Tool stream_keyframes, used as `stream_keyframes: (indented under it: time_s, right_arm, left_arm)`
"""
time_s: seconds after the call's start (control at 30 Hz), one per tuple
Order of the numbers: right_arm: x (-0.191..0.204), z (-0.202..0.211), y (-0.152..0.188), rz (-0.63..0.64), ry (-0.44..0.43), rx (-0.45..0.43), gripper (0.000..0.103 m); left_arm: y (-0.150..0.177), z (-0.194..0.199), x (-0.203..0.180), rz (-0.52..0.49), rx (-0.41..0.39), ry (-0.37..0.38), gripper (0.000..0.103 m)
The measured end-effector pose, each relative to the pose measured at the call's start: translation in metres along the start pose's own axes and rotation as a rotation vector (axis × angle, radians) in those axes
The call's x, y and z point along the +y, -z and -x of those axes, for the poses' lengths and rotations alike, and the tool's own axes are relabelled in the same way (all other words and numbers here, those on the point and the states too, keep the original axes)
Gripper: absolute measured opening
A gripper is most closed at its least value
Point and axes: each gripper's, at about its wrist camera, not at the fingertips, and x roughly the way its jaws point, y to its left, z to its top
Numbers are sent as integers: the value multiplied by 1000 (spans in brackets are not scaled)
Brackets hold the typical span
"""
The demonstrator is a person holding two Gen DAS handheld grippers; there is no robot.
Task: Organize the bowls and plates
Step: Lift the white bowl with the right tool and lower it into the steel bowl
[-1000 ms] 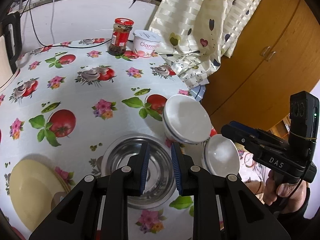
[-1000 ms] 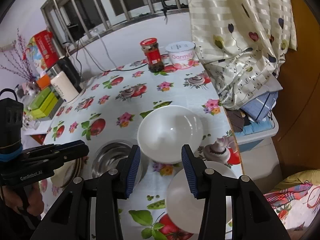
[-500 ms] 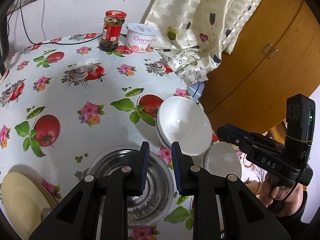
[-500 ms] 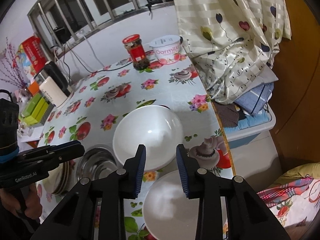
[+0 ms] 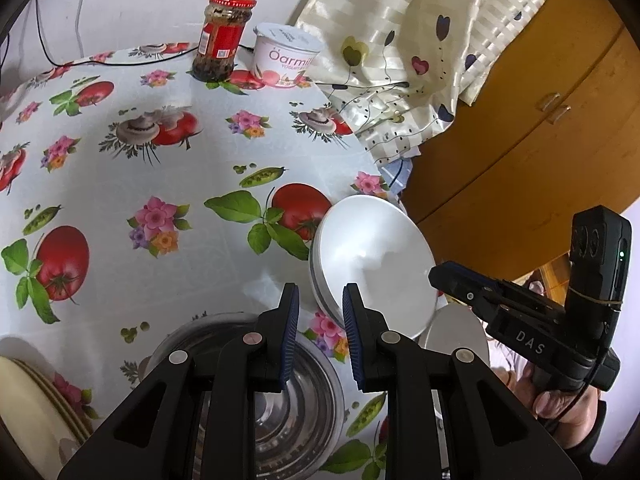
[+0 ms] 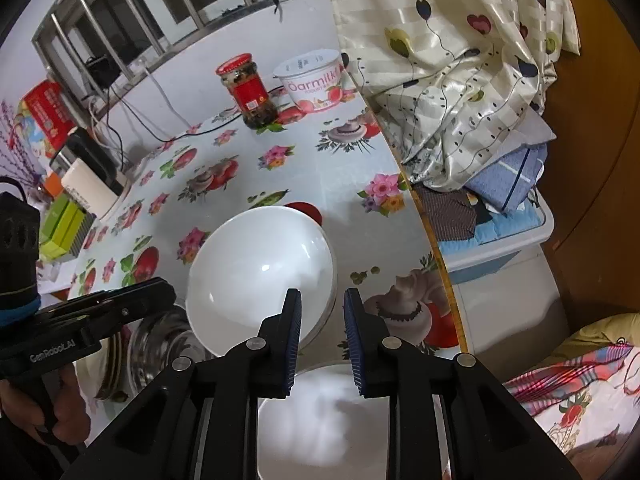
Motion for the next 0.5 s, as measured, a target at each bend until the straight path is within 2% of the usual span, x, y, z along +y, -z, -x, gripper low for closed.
stream_keyframes:
  time_s: [0.43,0.5]
  right_arm:
    - [-4,-15,-2,-10,-14,32,15]
    - [-4,-16,-2,-11,-17,33,14]
  left_arm:
    - [-4,-17,-1,15,35,17,23]
    - [-5,-19,0,14,39,17,19]
